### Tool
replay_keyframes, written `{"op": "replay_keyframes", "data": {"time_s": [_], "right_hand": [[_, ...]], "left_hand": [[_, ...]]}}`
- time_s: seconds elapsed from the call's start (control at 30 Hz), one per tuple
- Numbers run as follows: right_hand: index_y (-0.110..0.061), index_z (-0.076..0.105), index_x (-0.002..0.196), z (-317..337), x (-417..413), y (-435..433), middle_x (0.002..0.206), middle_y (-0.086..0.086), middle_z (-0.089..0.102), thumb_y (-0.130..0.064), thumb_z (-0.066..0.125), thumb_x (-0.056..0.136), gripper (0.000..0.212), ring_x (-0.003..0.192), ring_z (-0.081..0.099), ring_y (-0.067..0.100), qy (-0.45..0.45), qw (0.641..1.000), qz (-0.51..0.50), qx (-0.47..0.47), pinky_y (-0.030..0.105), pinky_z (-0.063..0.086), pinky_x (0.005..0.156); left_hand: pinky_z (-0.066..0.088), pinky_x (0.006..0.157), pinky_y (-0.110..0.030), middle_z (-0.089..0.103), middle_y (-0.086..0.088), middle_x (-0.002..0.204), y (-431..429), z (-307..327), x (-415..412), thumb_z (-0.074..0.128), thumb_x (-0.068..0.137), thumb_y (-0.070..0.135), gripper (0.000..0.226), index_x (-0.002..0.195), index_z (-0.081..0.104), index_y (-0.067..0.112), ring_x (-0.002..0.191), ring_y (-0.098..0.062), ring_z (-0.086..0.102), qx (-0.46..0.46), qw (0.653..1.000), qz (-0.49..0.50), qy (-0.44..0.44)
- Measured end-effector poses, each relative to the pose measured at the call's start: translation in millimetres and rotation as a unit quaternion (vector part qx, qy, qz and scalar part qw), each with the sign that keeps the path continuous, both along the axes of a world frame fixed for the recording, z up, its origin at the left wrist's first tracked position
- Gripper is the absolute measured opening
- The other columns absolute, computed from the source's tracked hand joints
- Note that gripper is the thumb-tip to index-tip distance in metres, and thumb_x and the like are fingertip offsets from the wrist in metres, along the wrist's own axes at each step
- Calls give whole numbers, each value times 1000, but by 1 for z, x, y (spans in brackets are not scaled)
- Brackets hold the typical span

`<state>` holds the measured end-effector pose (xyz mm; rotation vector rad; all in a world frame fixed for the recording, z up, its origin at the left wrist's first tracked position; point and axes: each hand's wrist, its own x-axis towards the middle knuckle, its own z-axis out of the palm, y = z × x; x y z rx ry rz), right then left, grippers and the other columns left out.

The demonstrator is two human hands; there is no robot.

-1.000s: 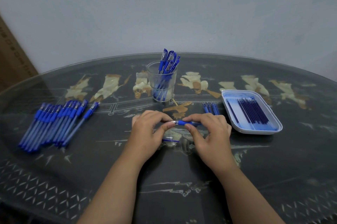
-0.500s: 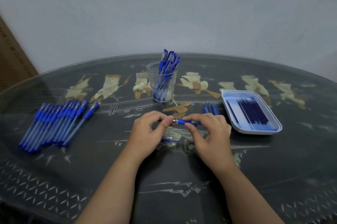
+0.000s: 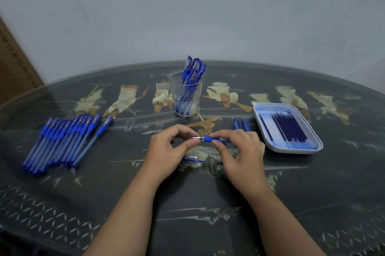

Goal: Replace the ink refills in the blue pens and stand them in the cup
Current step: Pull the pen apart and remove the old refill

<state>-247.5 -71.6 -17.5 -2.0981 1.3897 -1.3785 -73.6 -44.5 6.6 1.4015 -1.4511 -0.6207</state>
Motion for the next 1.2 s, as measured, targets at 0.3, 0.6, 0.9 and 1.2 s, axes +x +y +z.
{"op": "replay_keyframes", "data": {"time_s": [0.3, 0.6, 0.9, 1.2], "right_hand": [[-48, 61, 102, 0, 0, 0, 88, -26, 60, -54, 51, 85, 21, 94, 46, 5, 1, 1000, -1, -2, 31, 27, 85], [-48, 62, 101, 1, 0, 0, 87, -25, 60, -47, 58, 86, 16, 94, 47, 6, 0, 1000, -2, 6, 31, 27, 84], [-47, 63, 99, 1, 0, 0, 86, -26, 59, -46, 59, 86, 15, 94, 47, 5, 3, 1000, -3, 9, 33, 28, 86], [-47, 65, 97, 0, -1, 0, 86, -24, 60, -45, 60, 86, 13, 95, 46, 5, 4, 1000, -3, 11, 33, 28, 86]], "left_hand": [[49, 80, -29, 73, 9, 83, 1, 2, 0, 79, 77, 15, 20, 93, 74, 27, 79, -7, 67, 15, 998, -2, 55], [53, 73, -22, 74, 3, 76, 0, 2, -3, 74, 80, 25, 6, 85, 76, 22, 75, -7, 68, 44, 994, 32, 92], [53, 67, -17, 73, -1, 69, 0, 3, -3, 73, 83, 16, 5, 78, 71, 14, 64, -7, 66, 44, 992, 36, 112], [44, 57, -7, 70, 0, 62, 0, 4, -6, 68, 87, 26, 21, 74, 70, 11, 56, 0, 63, 36, 990, 83, 110]]}}
